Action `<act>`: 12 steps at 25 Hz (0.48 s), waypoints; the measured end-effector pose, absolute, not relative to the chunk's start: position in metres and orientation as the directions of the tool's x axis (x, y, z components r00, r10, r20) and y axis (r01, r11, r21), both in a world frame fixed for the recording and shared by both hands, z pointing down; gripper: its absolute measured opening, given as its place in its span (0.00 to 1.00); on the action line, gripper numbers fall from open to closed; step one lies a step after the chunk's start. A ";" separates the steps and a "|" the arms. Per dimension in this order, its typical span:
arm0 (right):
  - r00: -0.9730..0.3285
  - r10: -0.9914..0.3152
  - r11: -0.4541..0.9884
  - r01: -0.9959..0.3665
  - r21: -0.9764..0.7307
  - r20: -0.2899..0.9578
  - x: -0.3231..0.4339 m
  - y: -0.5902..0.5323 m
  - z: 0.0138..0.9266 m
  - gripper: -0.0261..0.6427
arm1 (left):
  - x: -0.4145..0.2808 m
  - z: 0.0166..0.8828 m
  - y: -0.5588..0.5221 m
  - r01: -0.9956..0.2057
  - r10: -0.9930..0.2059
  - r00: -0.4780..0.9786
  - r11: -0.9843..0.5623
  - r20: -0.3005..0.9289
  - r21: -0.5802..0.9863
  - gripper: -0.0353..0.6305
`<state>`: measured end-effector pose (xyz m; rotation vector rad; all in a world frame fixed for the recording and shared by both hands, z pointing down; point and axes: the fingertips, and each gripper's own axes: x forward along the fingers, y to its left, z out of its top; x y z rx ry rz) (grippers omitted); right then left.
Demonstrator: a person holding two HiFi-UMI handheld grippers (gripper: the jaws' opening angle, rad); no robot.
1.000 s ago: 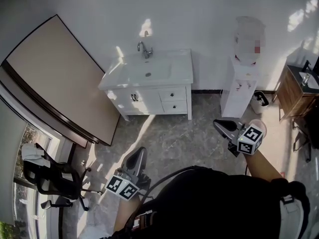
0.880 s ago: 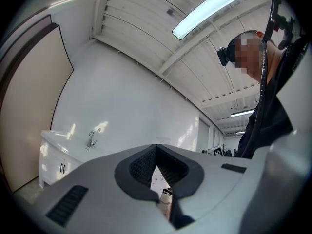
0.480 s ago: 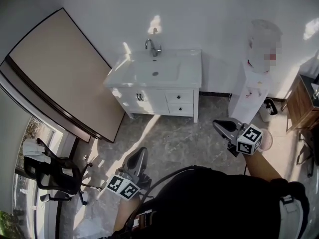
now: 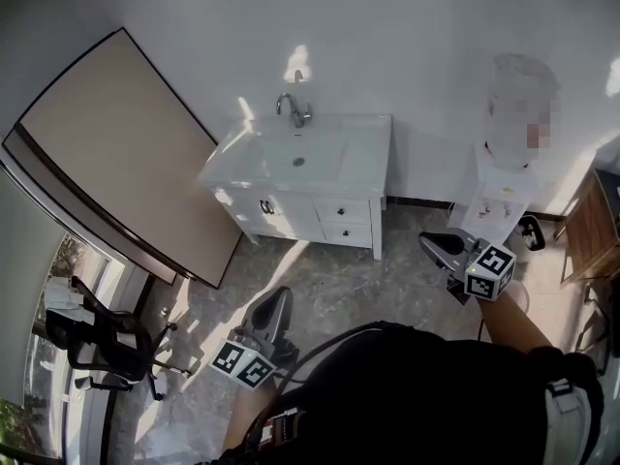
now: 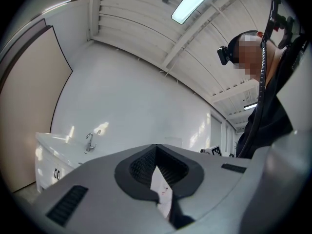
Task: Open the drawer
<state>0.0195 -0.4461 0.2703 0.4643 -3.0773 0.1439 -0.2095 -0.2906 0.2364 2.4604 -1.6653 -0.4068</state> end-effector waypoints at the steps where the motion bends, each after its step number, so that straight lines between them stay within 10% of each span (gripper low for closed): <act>1: -0.956 -0.290 0.952 -0.293 -0.089 0.040 0.025 -0.456 0.271 0.03 | -0.204 0.236 -0.300 -0.889 -0.928 0.346 -0.372 -0.141 0.267 0.04; 12: -0.949 -0.309 0.943 -0.314 -0.115 0.058 0.050 -0.529 0.292 0.03 | -0.180 0.247 -0.378 -0.881 -0.922 0.372 -0.388 -0.110 0.270 0.04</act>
